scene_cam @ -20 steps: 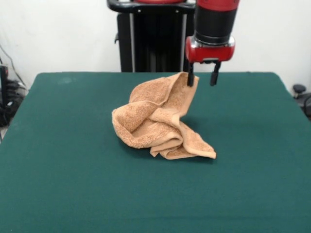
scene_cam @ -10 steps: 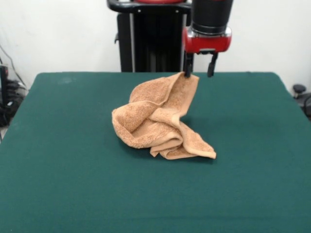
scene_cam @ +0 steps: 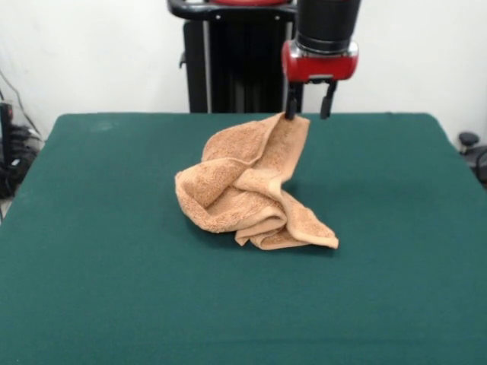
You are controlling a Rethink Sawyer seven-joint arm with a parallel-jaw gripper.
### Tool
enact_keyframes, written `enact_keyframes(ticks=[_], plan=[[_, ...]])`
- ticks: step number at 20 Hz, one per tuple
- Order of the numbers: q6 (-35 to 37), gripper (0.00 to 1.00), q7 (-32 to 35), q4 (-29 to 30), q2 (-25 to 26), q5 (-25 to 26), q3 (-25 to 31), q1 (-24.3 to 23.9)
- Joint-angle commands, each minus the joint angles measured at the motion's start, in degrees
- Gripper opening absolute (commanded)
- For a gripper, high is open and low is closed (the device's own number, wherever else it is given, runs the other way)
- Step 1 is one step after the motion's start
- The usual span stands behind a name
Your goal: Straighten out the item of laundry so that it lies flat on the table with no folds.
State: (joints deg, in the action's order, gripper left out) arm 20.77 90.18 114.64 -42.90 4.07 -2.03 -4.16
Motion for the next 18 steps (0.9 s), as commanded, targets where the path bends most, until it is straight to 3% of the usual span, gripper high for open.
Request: enact_keyframes(ticks=[1,10,18], plan=[[-2.5,1.0,7.3,1.4,5.4,1.7,3.5,0.5],[-2.9,1.0,7.5,-0.9,8.3,1.6,3.2,1.0],[-1.4,1.0,7.8,-1.9,7.7,1.1,2.7,2.2]])
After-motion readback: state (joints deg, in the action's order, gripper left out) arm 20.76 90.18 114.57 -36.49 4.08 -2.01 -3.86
